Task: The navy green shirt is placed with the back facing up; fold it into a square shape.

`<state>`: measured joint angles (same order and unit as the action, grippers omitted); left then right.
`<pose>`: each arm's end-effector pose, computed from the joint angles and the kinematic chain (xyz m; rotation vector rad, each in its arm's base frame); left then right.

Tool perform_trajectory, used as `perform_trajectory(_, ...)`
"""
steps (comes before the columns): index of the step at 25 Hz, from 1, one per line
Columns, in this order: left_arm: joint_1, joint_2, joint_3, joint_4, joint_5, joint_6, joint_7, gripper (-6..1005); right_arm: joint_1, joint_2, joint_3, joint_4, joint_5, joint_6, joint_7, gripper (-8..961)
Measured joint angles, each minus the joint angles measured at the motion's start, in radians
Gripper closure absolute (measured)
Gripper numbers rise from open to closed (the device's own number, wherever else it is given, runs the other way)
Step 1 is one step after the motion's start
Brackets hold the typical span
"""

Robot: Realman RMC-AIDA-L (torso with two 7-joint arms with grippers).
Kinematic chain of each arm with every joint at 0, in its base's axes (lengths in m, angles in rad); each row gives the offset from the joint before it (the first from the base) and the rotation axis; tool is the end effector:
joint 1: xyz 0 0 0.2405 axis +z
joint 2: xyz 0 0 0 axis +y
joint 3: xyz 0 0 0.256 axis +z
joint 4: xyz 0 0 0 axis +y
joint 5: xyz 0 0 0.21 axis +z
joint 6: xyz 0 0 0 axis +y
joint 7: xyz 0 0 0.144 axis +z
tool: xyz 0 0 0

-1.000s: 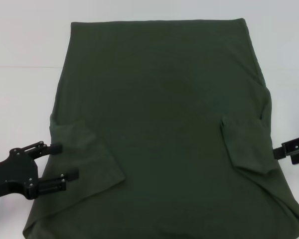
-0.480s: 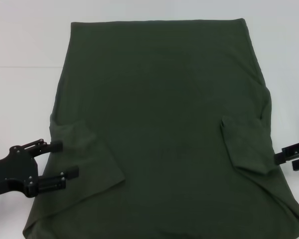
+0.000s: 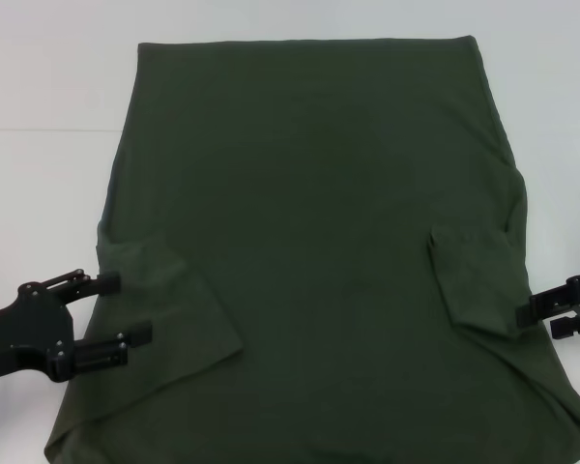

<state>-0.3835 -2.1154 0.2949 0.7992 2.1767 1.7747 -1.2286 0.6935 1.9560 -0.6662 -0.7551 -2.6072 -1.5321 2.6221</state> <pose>-0.3169 0.2705 0.0442 -2.5369 -0.6102 -0.7237 0.2952 0.3666 0.0534 -2.1041 1.9363 -0.0111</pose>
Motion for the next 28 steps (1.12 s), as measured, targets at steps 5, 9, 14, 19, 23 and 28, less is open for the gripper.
perform_trajectory(5,0.000,-0.001,0.000,0.000,0.000,-0.009,0.000,161,-0.005,0.001,0.001,0.001,0.000,0.004,0.000,289)
perform_trajectory(9,-0.001,-0.001,0.000,0.000,0.000,-0.011,0.000,161,-0.009,0.001,0.009,0.002,0.001,0.012,0.001,288)
perform_trajectory(14,-0.003,-0.002,0.000,0.000,0.000,-0.014,0.000,161,-0.004,0.009,0.005,0.002,0.001,0.030,0.001,288)
perform_trajectory(19,-0.004,-0.002,0.000,0.000,0.000,-0.015,0.000,162,0.002,0.012,0.001,0.013,-0.002,0.042,0.001,288)
perform_trajectory(23,-0.005,-0.002,0.000,0.000,0.000,-0.017,0.000,162,0.004,0.012,0.000,0.014,-0.002,0.044,0.001,289)
perform_trajectory(28,-0.006,-0.002,0.003,0.000,0.000,-0.026,0.000,162,0.005,0.012,-0.007,0.014,-0.003,0.046,0.001,289)
